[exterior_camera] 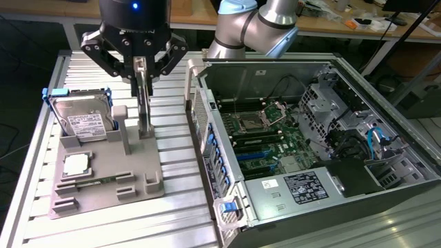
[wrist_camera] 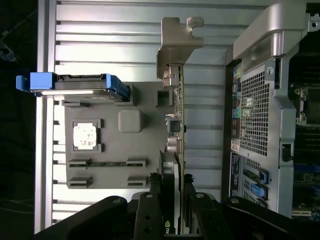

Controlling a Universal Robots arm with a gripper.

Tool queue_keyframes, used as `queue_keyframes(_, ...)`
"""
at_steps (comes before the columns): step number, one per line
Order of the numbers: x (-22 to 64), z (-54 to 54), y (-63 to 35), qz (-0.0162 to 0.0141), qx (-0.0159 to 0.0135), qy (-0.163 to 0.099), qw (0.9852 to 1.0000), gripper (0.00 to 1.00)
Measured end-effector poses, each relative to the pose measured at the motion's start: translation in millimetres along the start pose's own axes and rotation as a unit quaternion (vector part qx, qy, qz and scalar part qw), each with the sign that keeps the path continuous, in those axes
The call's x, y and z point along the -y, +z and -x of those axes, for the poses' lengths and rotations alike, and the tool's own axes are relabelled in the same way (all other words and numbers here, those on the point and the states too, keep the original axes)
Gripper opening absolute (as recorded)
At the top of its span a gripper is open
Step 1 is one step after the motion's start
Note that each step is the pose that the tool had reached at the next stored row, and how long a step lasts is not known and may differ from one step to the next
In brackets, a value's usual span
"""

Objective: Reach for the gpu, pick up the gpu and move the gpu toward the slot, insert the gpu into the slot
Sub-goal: 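Pick up the gpu and move the gpu toward the slot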

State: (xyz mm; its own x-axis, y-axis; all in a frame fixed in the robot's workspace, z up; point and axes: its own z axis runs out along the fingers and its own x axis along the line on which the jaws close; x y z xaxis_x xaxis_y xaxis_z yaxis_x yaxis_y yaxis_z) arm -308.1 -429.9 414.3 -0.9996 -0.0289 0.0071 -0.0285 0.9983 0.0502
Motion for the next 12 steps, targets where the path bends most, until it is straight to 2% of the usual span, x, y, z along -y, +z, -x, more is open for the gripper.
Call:
queue_keyframes(7, -1.1, -0.2, -21.0, 0.0, -0.0001, 0.0, 1.0, 0.27)
queue_keyframes(12, -1.6, -0.2, -32.3, 0.0, -0.0004, 0.0, 1.0, 0.27)
